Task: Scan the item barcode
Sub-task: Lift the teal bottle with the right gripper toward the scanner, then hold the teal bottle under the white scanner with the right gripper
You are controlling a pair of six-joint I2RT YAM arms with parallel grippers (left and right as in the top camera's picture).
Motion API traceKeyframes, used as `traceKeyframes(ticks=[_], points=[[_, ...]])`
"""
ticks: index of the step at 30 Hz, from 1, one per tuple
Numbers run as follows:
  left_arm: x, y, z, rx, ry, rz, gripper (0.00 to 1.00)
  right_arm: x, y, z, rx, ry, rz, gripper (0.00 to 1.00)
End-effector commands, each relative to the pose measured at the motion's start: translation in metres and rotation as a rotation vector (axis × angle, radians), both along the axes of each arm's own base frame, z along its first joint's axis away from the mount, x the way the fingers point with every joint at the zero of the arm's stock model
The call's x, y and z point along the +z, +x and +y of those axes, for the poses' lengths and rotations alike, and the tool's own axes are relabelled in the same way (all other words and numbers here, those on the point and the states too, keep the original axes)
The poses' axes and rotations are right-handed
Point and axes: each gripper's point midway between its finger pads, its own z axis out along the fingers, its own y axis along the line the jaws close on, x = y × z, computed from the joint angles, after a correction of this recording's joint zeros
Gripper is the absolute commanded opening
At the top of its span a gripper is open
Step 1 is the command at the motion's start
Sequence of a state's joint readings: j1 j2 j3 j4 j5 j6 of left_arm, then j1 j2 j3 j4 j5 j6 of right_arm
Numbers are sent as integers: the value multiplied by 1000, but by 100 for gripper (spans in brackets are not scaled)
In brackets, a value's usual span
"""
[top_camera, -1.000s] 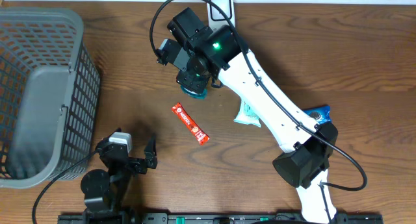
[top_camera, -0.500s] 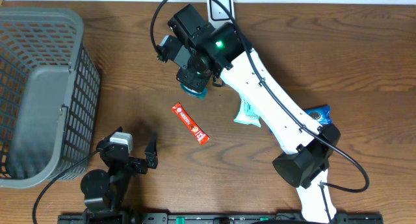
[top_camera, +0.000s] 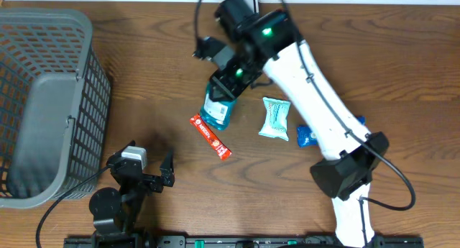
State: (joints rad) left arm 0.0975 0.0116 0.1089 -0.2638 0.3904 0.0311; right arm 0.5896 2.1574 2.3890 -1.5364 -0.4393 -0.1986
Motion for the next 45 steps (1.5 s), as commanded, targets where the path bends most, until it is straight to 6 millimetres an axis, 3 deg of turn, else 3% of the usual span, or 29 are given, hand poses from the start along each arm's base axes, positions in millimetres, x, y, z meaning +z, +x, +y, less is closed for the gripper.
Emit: traceKeyframes(ticks=[1,6,10,16,22,33,39,45], points=[[-10,0,0,-8,13,12,98,32,1,-5,-35,169,76,4],[-10,0,0,-8,13,12,98,49,1,-19,41,314,109,9],[-10,0,0,-8,13,12,98,46,18,-39,32,298,51,1],[-10,0,-1,-8,13,12,98,46,43,-60,-19,297,-8,6],[-10,0,0,-8,13,12,98,34,104,-89,-97,86,-293,5],[-10,0,0,-8,13,12,98,55,198,-110,-251,-96,-714,8],[-10,0,0,-8,13,12,98,35,245,-116,-301,-186,-836,8],[-10,0,0,-8,13,12,98,19,281,-110,-318,-231,-949,9]])
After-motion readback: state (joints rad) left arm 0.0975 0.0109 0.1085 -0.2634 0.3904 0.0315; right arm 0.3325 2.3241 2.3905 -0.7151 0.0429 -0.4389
